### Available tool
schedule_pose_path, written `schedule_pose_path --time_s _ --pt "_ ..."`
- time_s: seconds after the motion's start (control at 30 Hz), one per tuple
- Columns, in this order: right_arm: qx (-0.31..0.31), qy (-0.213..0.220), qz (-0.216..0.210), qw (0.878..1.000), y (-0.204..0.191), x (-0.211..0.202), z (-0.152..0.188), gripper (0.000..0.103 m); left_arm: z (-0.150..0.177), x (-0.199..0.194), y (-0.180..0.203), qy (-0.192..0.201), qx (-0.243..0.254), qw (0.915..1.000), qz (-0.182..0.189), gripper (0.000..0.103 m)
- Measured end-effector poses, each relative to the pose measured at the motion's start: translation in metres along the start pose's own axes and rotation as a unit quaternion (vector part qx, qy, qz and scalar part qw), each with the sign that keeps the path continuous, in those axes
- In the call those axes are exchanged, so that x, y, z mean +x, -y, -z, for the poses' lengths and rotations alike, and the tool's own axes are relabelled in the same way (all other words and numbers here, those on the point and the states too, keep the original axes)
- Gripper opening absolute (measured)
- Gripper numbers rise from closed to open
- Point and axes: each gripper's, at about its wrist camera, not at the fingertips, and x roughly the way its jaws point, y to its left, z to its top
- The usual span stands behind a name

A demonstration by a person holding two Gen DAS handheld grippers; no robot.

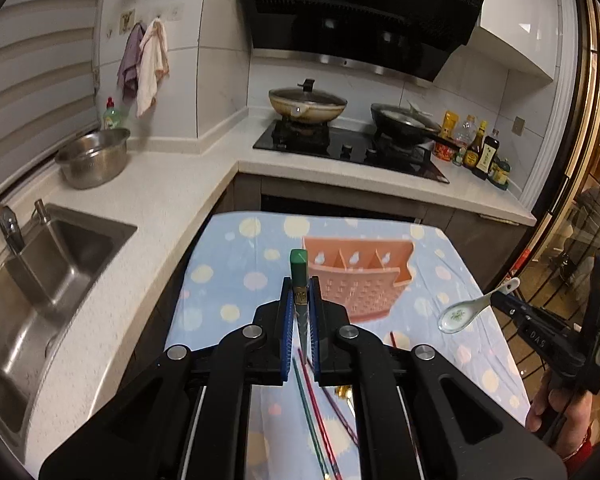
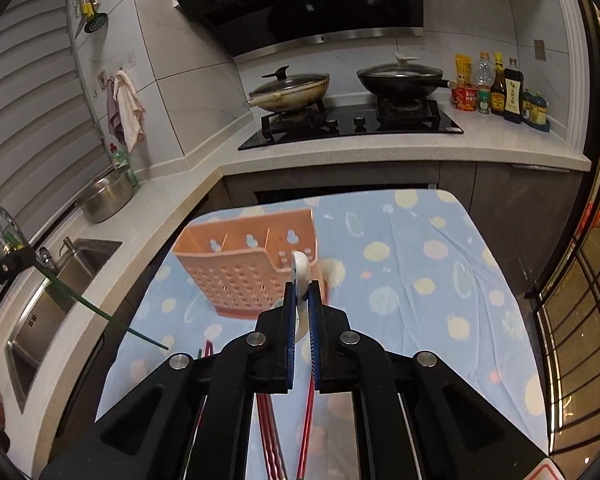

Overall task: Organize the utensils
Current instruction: 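Drop the green chopstick into the pink caddy with the left tool while the right tool drops the spoon in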

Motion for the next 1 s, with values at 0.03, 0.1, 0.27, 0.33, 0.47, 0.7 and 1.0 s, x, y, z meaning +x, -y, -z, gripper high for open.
schedule_pose_path --time_s 0.03,0.1,0.27,0.33,0.47,0.7,1.0 --pt "-0.002 0.002 0.002 1.000 0.000 0.006 -0.010 0.007 -0.014 0.001 0.004 0.008 0.003 1.0000 0.003 0.007" --pt "-0.002 0.002 0.005 1.000 -0.002 0.022 -0.026 0.007 -0.039 0.004 0.014 0.027 0.012 0.9995 0.013 0.007" --pt "-0.011 -0.008 0.023 1.000 -0.007 0.064 -0.050 0.007 -0.076 0.031 0.027 0.046 0.023 0.9984 0.023 0.007" --pt "-0.008 -0.017 0.025 1.000 -0.007 0.082 -0.055 0.007 -0.080 0.048 0.028 0.039 0.021 0.9988 0.023 0.007" --pt "-0.003 -0.037 0.033 0.999 -0.005 0.113 -0.056 0.007 -0.082 0.082 0.026 0.017 0.015 0.9996 0.020 0.007" --pt "-0.006 -0.066 0.037 0.997 -0.004 0.145 -0.046 0.010 -0.072 0.115 0.020 -0.014 0.012 0.9996 0.022 0.008" --pt "-0.011 -0.010 0.035 0.999 -0.012 0.081 -0.054 0.039 -0.068 0.077 0.014 0.022 0.017 0.9996 -0.011 0.063"
